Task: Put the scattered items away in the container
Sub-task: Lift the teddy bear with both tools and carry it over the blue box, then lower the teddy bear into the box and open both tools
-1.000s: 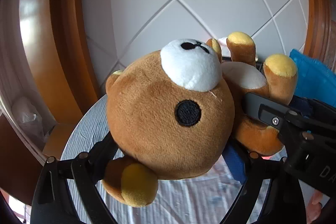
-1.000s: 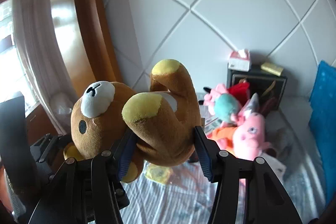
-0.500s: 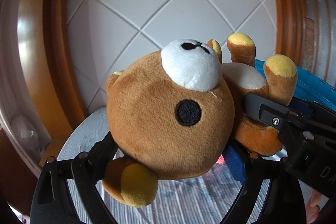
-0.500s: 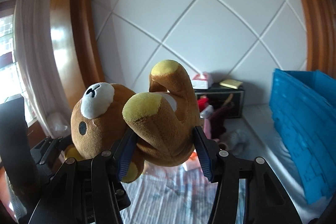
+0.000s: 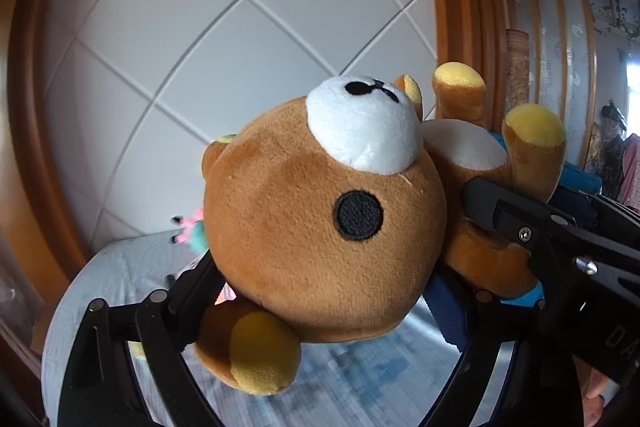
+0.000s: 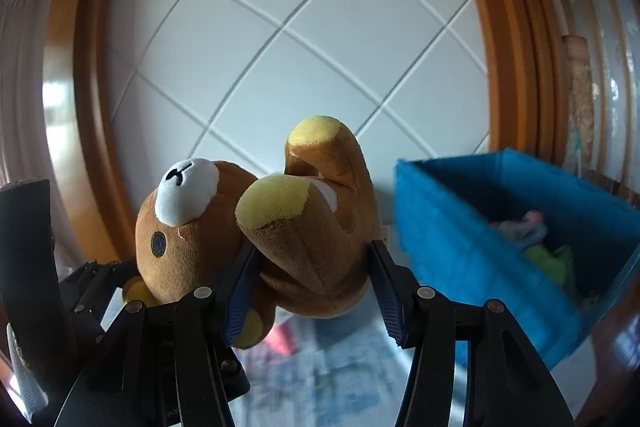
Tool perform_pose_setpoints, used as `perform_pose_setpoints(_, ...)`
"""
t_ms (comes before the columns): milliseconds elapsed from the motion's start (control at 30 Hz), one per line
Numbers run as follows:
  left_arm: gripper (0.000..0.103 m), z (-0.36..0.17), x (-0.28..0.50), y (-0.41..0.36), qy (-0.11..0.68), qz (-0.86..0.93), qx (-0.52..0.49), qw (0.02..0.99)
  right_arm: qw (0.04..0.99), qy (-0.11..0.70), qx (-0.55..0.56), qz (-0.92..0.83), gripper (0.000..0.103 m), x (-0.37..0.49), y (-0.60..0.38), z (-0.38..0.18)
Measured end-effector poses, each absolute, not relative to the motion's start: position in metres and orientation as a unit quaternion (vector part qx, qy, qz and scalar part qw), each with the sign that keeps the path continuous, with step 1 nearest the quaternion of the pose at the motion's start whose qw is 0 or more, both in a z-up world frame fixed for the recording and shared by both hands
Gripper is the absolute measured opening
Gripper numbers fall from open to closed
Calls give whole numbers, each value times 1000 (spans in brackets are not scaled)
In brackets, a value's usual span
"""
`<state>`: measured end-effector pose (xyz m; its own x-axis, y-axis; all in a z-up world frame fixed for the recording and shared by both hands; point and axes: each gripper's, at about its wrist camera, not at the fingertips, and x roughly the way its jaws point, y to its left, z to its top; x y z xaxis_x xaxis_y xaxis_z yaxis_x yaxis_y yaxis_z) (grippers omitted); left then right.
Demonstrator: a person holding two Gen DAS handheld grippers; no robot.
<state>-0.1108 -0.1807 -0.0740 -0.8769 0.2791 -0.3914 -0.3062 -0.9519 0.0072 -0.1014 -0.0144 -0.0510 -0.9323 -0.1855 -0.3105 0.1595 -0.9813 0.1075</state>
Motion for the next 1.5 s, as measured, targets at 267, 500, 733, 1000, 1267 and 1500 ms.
perform_pose_setpoints(267, 92, -39, -181, 19, 15, 963, -208, 171, 61, 12, 157, -986, 54, -191, 175, -8)
perform_pose_setpoints(500, 92, -42, -253, 168, 47, 934, -322, 146, 73, 30, 258, -963, 54, -278, 294, -9)
perform_pose_setpoints(733, 92, -112, -316, 253, 100, 864, -474, 137, 96, 43, 407, -907, 52, -335, 331, -75)
perform_pose_setpoints(1000, 92, -175, -345, 278, 86, 796, -583, 137, 95, 14, 527, -844, 52, -397, 366, -153)
perform_pose_setpoints(1267, 93, -196, -340, 275, 91, 773, -613, 137, 88, 45, 579, -810, 53, -404, 354, -179)
perform_pose_setpoints(1500, 93, -191, -332, 278, 86, 771, -615, 141, 88, 28, 571, -816, 55, -392, 364, -164)
